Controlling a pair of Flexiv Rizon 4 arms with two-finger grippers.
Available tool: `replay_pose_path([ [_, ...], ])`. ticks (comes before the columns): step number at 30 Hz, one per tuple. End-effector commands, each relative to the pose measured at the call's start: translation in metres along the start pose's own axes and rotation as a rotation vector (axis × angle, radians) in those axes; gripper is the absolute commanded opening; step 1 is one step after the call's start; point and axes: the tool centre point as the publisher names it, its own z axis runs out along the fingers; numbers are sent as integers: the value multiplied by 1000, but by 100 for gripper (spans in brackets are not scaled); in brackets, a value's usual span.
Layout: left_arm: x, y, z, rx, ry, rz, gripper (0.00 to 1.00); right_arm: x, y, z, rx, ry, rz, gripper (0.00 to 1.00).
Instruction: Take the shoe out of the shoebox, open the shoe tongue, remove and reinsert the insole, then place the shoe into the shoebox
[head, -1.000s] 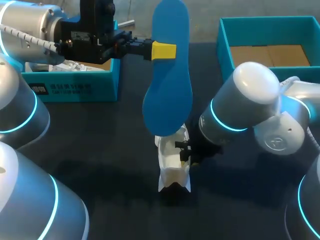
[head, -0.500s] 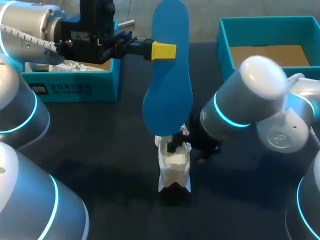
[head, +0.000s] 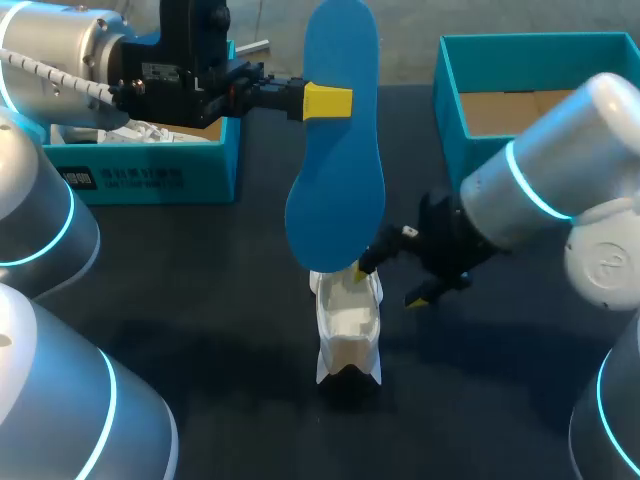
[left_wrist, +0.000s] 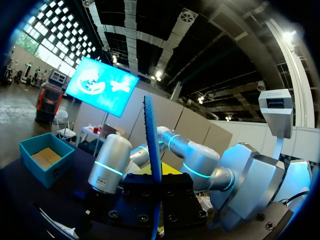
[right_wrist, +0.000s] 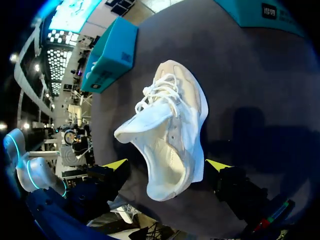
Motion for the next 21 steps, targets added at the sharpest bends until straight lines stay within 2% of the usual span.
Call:
replay_pose_path([
  [1,0,0,1,1,0,0,0,-9,-5,-4,-7,81,0,100],
  [3,0,0,1,1,0,0,0,-9,-5,-4,-7,81,0,100],
  [4,0,0,1,1,0,0,0,-7,-3,-5,16,189,7,100],
  [8,0,0,1,1,0,0,0,5,10,-31,-19,415,-9,100],
  [10,0,0,1,1,0,0,0,15,16,-47,-36,496,-55,100],
  [16,0,0,1,1,0,0,0,41,30,-78,-57,585,-140,100],
  [21,0,0,1,1,0,0,0,48,37,-90,-54,639,-150,100],
])
